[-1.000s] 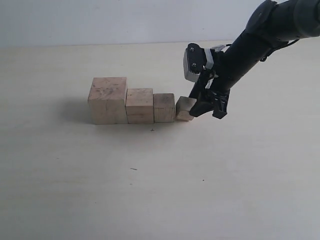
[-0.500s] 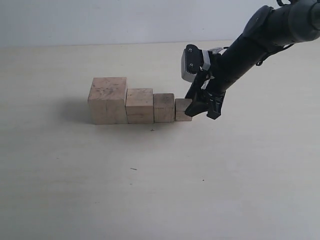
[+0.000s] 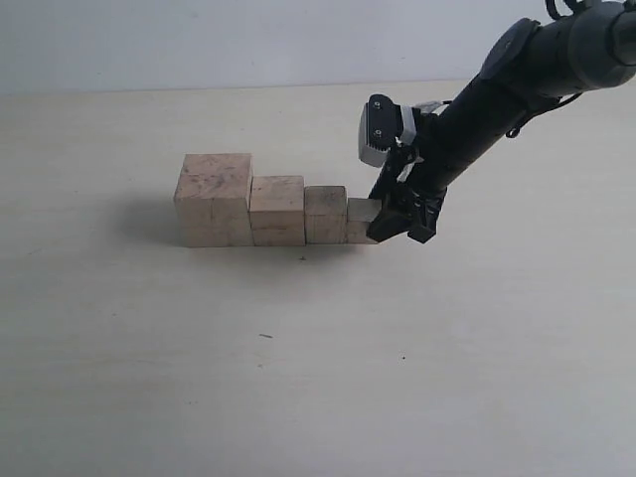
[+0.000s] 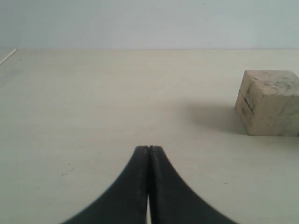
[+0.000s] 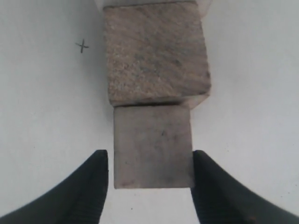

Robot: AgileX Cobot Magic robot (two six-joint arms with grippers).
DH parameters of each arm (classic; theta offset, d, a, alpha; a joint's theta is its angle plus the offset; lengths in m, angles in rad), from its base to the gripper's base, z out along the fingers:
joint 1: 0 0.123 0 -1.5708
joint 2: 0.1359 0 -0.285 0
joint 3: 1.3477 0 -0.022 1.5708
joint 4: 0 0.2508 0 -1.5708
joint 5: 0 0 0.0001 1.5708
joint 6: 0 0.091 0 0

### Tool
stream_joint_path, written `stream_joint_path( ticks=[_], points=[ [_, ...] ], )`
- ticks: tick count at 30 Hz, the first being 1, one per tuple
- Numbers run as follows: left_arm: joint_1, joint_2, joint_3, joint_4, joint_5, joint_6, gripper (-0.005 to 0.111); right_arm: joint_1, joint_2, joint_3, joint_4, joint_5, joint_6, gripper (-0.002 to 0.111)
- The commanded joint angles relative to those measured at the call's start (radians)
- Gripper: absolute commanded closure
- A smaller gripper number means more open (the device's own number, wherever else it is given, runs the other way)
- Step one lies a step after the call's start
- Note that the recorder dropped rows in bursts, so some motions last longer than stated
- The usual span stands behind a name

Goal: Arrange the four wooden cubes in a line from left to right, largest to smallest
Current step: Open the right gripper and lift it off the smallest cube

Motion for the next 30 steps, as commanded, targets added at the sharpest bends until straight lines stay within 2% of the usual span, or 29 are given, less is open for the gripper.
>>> stream_joint_path(
  ticks=[1,8,14,17,19,20,21,23,25,30],
  points=[
    [-0.005,-0.006,0.003,0.002,-0.010,-0.005,0.107,0.002,0.002,0.004,-0.005,-0.011,0.001,0.042],
    [-0.005,-0.006,0.003,0.002,-0.010,-0.005,0.107,0.002,-0.092,0.004,-0.047,-0.059,0.125,0.039],
    [-0.005,-0.006,0.003,0.002,-0.010,-0.005,0.107,0.002,-0.178,0.004,-0.199,-0.053,0.517,0.043],
    [-0.005,-0.006,0.003,0.002,-0.010,-0.005,0.107,0.002,-0.202,0.004,-0.258,-0.027,0.720,0.055],
    [-0.005,-0.006,0.003,0.002,-0.010,-0.005,0.107,0.002,-0.203,0.004,-0.268,-0.011,0.849,0.068],
    [-0.005,-0.006,0.003,0.002,-0.010,-0.005,0.107,0.002,-0.199,0.004,-0.268,-0.002,0.894,0.076],
    [-0.005,-0.006,0.003,0.002,-0.010,-0.005,0.107,0.002,-0.184,0.004,-0.268,0.012,0.955,0.095],
    [-0.005,-0.006,0.003,0.002,-0.010,-0.005,0.107,0.002,-0.156,0.004,-0.272,0.026,1.016,0.108],
    [-0.005,-0.006,0.003,0.002,-0.010,-0.005,0.107,0.002,-0.130,0.004,-0.270,0.021,1.100,0.108],
    [-0.005,-0.006,0.003,0.002,-0.010,-0.005,0.107,0.002,-0.061,0.004,-0.217,0.013,1.140,0.108]
  ],
)
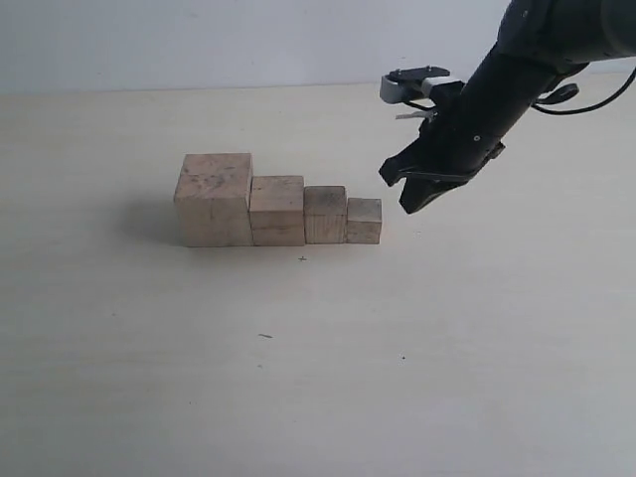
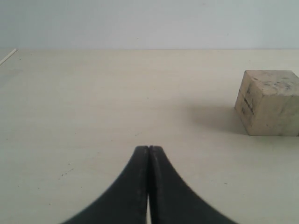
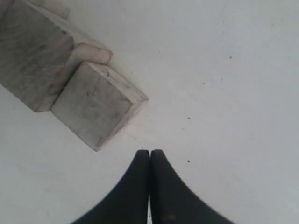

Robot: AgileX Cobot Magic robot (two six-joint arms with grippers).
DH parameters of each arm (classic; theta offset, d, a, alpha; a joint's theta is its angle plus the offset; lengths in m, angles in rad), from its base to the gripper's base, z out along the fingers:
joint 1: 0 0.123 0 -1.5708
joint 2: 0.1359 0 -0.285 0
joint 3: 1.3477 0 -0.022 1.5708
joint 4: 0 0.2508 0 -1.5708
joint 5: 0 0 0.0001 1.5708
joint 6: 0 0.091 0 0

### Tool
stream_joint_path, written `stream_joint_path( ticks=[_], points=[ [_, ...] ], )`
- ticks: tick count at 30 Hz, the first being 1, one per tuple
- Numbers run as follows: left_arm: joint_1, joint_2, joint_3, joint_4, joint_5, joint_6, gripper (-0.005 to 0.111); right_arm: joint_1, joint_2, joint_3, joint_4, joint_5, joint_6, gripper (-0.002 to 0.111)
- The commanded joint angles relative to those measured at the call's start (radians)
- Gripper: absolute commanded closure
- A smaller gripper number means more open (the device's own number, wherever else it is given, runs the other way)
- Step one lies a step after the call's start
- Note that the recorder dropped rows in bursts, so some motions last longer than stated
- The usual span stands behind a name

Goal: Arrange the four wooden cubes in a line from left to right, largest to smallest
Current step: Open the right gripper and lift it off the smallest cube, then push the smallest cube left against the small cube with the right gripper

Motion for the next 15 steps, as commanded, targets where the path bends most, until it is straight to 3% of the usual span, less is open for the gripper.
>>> stream_joint_path(
  ticks=[1,15],
  points=[
    [-0.005,-0.006,0.003,0.002,-0.010,-0.005,0.107,0.002,0.039,0.001,0.053,-0.008,0.016,0.108],
    [-0.005,-0.006,0.003,0.002,-0.010,-0.005,0.107,0.002,0.077,0.001,0.165,-0.029,-0.040,0.108]
  ],
)
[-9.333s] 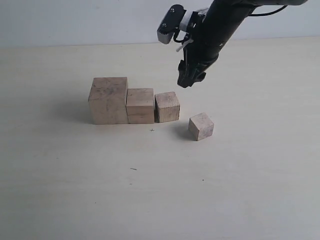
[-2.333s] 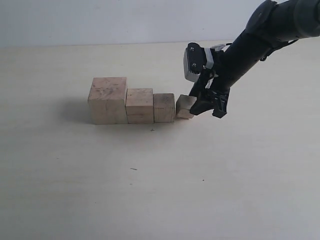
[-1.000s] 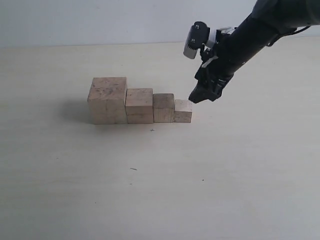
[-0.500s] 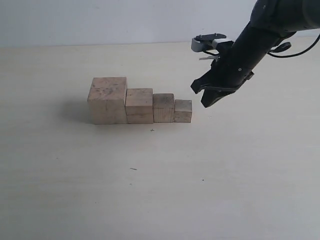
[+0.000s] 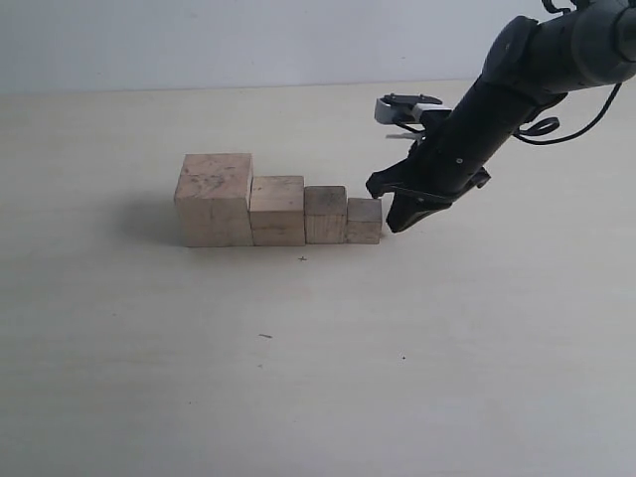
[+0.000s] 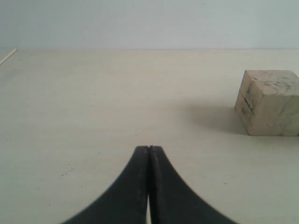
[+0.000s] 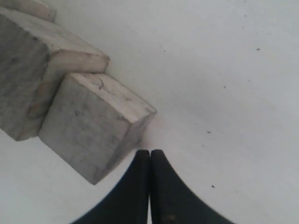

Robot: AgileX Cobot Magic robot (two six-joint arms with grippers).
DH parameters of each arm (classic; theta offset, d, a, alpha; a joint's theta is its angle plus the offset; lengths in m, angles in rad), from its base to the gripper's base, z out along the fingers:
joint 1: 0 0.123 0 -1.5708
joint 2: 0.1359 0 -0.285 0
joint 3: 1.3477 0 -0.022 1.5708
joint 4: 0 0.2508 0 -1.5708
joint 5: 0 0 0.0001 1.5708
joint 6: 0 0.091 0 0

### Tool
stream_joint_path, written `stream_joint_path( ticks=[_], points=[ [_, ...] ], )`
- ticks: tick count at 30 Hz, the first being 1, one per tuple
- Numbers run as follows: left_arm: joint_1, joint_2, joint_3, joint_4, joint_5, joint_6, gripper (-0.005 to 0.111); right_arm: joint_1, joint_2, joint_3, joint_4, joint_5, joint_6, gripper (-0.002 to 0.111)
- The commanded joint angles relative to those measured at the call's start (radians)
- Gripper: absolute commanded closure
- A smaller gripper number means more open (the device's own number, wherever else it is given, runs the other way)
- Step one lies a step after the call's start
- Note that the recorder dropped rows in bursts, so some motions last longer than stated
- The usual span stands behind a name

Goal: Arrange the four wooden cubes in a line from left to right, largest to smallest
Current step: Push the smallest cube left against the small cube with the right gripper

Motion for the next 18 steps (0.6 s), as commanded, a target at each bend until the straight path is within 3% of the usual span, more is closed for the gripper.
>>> stream_joint_path(
  ticks=[1,18],
  points=[
    [-0.005,-0.006,0.003,0.002,-0.010,-0.005,0.107,0.002,0.000,0.001,0.069,-0.006,-0.048,0.108],
    [-0.005,-0.006,0.003,0.002,-0.010,-0.005,0.107,0.002,0.012,0.001,0.070,-0.015,-0.057,0.108]
  ],
)
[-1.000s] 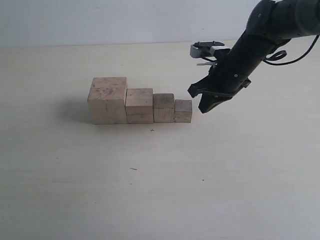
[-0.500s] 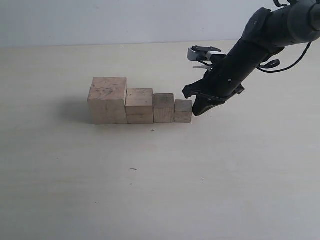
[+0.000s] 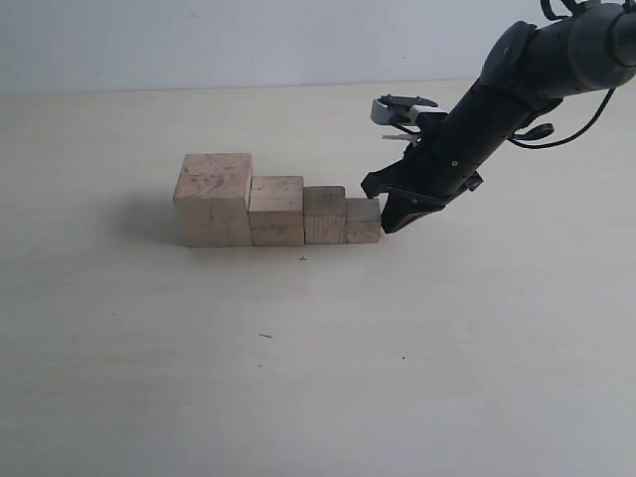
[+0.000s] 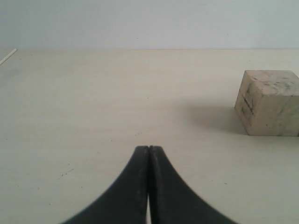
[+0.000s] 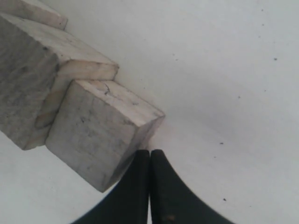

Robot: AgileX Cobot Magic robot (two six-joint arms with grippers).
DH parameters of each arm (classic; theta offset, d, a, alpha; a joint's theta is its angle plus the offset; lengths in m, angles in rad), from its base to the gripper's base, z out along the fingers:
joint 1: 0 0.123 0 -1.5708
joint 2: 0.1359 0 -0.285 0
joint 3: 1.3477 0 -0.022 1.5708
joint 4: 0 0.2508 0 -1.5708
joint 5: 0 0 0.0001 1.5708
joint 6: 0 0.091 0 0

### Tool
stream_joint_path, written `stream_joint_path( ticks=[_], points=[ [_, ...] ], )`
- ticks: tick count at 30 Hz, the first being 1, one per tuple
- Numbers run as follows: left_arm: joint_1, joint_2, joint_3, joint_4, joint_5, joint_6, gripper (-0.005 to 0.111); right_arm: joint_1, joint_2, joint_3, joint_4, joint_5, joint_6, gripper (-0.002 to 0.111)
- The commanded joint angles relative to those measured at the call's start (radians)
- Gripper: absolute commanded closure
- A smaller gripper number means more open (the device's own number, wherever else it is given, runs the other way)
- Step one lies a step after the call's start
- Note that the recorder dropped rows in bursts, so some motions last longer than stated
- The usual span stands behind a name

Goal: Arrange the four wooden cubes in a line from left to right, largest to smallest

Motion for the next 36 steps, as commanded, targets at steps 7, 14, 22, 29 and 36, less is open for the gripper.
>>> stream_joint_path(
  ticks=[7,14,22,29,36],
  points=[
    [-0.005,-0.006,0.003,0.002,-0.010,-0.005,0.107,0.002,-0.002,0.001,0.009,-0.011,-0.013,0.108],
    [-0.005,-0.006,0.003,0.002,-0.010,-0.005,0.107,0.002,-0.013,0.001,0.001,-0.011,-0.011,0.108],
    [-0.005,-0.006,0.003,0.002,-0.010,-0.005,0.107,0.002,-0.041,0.001,-0.162,-0.022,0.111,0.108],
    [-0.005,-0.006,0.003,0.002,-0.010,-0.005,0.107,0.002,-0.179,0.001,-0.385,-0.060,0.284,0.108],
    [-0.005,-0.006,0.003,0.002,-0.010,-0.005,0.107,0.002,-0.395,0.018,-0.337,-0.088,0.284,0.108]
  ],
)
